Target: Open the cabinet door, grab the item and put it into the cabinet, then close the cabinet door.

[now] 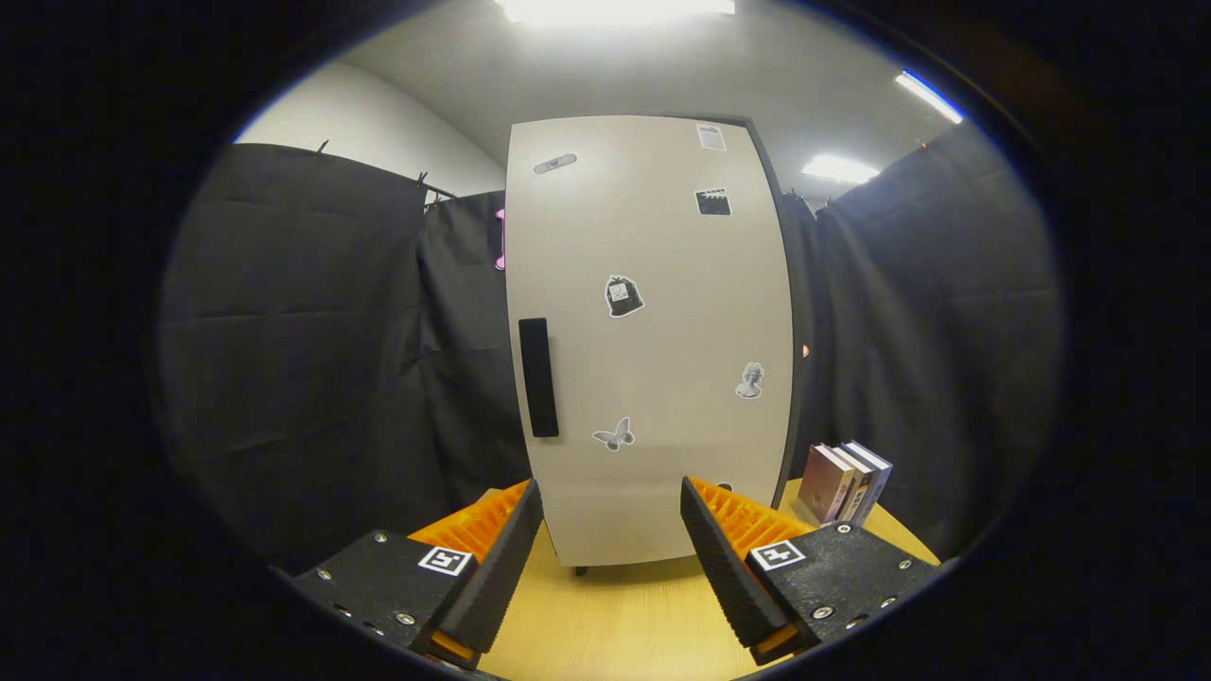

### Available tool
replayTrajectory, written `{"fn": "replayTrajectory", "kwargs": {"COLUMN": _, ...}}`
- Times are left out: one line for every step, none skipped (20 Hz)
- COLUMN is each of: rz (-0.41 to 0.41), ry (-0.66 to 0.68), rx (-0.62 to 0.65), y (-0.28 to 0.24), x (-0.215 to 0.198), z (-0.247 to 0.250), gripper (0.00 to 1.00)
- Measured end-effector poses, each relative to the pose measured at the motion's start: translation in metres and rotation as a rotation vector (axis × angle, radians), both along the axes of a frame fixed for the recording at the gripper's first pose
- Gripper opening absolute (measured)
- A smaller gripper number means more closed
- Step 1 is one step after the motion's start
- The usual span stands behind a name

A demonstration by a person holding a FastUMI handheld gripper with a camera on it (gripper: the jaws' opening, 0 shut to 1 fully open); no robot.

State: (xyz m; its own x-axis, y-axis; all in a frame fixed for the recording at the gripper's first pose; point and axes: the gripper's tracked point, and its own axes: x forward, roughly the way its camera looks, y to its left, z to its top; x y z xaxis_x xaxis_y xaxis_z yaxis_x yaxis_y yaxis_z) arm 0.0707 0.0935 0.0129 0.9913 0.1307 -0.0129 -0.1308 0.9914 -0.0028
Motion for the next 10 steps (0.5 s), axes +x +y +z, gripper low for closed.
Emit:
{"fn": "replayTrajectory", "kwargs": {"rz": 0.002, "ry": 0.000, "rx": 0.001, "y": 0.0008, "x": 0.0006, "z": 0.0001, "gripper": 0.91}}
{"fn": "replayTrajectory", "kwargs": {"rz": 0.003, "ry": 0.000, "rx": 0.000, "y": 0.0008, "x": 0.0015, "z": 0.0005, "gripper": 0.91}}
{"fn": "replayTrajectory", "kwargs": {"rz": 0.005, "ry": 0.000, "rx": -0.002, "y": 0.0010, "x": 0.0023, "z": 0.0004, "gripper": 0.91}}
{"fn": "replayTrajectory", "kwargs": {"rz": 0.005, "ry": -0.001, "rx": -0.005, "y": 0.0014, "x": 0.0022, "z": 0.0009, "gripper": 0.91}}
{"fn": "replayTrajectory", "kwargs": {"rz": 0.004, "ry": -0.002, "rx": -0.007, "y": 0.0021, "x": 0.0025, "z": 0.0016, "gripper": 0.91}}
{"fn": "replayTrajectory", "kwargs": {"rz": 0.003, "ry": -0.003, "rx": -0.008, "y": 0.0018, "x": 0.0023, "z": 0.0018, "gripper": 0.91}}
{"fn": "replayTrajectory", "kwargs": {"rz": 0.003, "ry": -0.004, "rx": -0.007, "y": 0.0021, "x": 0.0035, "z": 0.0019, "gripper": 0.91}}
{"fn": "replayTrajectory", "kwargs": {"rz": 0.002, "ry": -0.004, "rx": -0.008, "y": 0.0023, "x": 0.0036, "z": 0.0019, "gripper": 0.91}}
{"fn": "replayTrajectory", "kwargs": {"rz": 0.000, "ry": -0.003, "rx": -0.009, "y": 0.0016, "x": 0.0028, "z": 0.0013, "gripper": 0.91}}
{"fn": "replayTrajectory", "kwargs": {"rz": 0.000, "ry": -0.002, "rx": -0.008, "y": 0.0022, "x": 0.0034, "z": 0.0007, "gripper": 0.91}}
